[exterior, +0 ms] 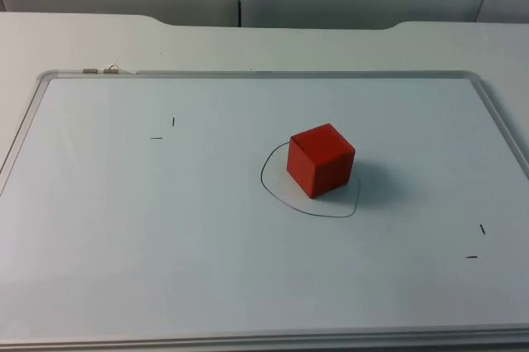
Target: Pick up one cube with the left hand and another cube with the right hand. First place the cube in the right hand at the target position, then stack the cube in the left hand on top.
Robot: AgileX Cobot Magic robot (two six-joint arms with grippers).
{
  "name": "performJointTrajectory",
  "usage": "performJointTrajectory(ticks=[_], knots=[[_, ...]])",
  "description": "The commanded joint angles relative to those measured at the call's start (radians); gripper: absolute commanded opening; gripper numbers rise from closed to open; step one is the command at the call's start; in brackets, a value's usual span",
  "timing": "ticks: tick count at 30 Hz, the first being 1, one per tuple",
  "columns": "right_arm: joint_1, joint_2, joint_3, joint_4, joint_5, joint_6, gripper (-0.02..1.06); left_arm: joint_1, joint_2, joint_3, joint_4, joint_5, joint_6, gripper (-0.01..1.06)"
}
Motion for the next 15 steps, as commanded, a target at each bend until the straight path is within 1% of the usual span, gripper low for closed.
performJointTrajectory(ticks=[1,2,3,4,7,8,12,13,15], knots=[[0.004,-0.035,0.066,0.005,-0.074,-0.010,0.90,-0.004,0.050,-0.001,-0.107,-0.062,0.096,0.03],[0.004,-0.035,0.066,0.005,-0.074,-0.010,0.90,-0.004,0.050,-0.001,-0.107,-0.062,0.096,0.03],[0.004,-0.046,0.081,0.007,-0.094,-0.010,0.90,-0.004,0.081,-0.002,-0.156,-0.088,0.140,0.03],[0.004,-0.052,0.091,0.014,-0.106,-0.010,0.90,-0.004,0.092,-0.005,-0.174,-0.095,0.156,0.03],[0.004,-0.061,0.091,0.025,-0.106,-0.010,0.90,-0.012,0.193,-0.063,-0.252,-0.104,0.241,0.03],[0.004,-0.061,0.091,0.025,-0.106,-0.010,0.90,-0.012,0.193,-0.063,-0.252,-0.104,0.241,0.03],[0.004,-0.061,0.091,0.027,-0.106,-0.010,0.90,-0.070,0.332,-0.180,-0.255,-0.109,0.267,0.03],[0.004,-0.061,0.091,0.027,-0.106,-0.010,0.90,-0.070,0.332,-0.180,-0.255,-0.109,0.267,0.03],[0.004,-0.061,0.091,0.027,-0.106,-0.010,0.90,-0.114,0.409,-0.244,-0.239,-0.111,0.266,0.03]])
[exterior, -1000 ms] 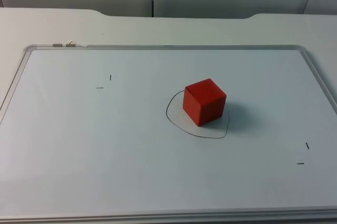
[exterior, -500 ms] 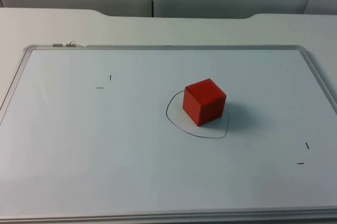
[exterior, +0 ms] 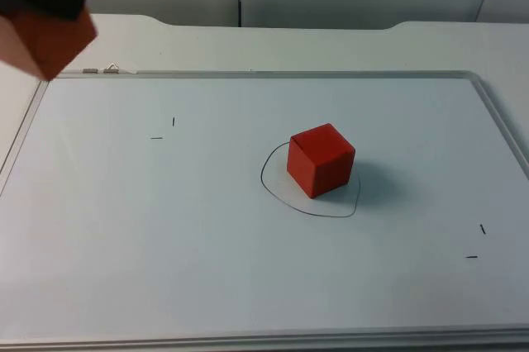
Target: Pick up one cube with the left hand and another cube with the right hand. First place the cube in the right hand at the target position, then stack the cube in the left hand on top.
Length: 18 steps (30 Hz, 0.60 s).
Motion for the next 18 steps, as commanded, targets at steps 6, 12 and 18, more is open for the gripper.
performJointTrajectory(ticks=[6,12,18], knots=[[0.004,-0.004,0.003,0.005,-0.014,-0.006,0.90,-0.140,0.291,-0.234,0.010,-0.045,0.009,0.03],[0.004,-0.004,0.003,0.005,-0.014,-0.006,0.90,-0.198,0.461,-0.349,0.010,-0.037,0.034,0.03],[0.004,-0.004,0.003,0.005,-0.013,-0.006,0.90,-0.249,0.646,-0.465,0.013,-0.034,0.082,0.03]])
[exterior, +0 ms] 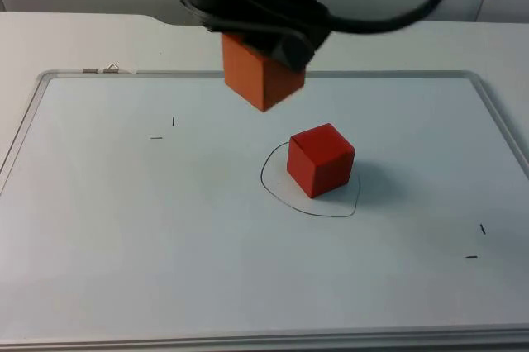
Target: Pick up one cube with the left hand and another cube with the right hand. First place the cube in the right hand at the target position, then stack the cube in the left hand on top.
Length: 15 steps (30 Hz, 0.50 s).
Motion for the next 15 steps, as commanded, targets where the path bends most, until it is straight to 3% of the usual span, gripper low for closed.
performJointTrajectory(ticks=[1,15], knots=[[0.004,-0.004,0.003,0.005,-0.013,-0.006,0.90,-0.014,0.066,-0.053,0.000,-0.004,0.013,0.03],[0.004,-0.004,0.003,0.005,-0.013,-0.006,0.90,-0.014,0.272,-0.251,-0.033,0.045,0.069,0.03]])
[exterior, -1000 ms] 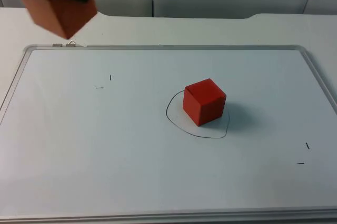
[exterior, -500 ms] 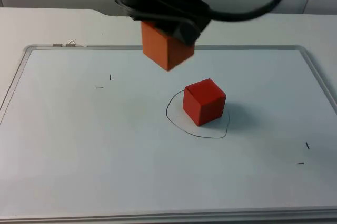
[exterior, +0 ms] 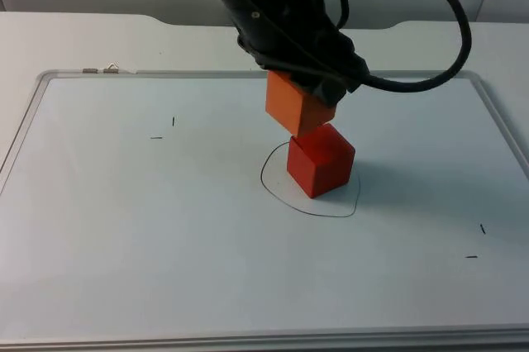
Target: Pick up one cube with the left hand and another cube with the right hand. First place the cube in the right hand at the target position, then stack the cube in the left hand on top.
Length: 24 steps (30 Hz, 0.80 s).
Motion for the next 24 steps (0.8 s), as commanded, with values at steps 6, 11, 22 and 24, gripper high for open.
performJointTrajectory(ticks=[6,11,22,24], knots=[[0.004,-0.003,0.003,0.005,-0.013,-0.006,0.90,-0.006,0.060,-0.042,-0.052,0.005,0.028,0.03],[0.004,-0.002,0.003,0.005,-0.013,-0.006,0.89,-0.006,0.077,-0.042,-0.102,-0.008,0.071,0.03],[0.004,-0.002,0.003,0.005,-0.013,-0.006,0.89,-0.006,0.099,-0.042,-0.124,-0.034,0.103,0.03],[0.004,-0.002,0.003,0.001,-0.013,-0.006,0.89,-0.006,0.099,-0.042,-0.130,-0.035,0.103,0.03]])
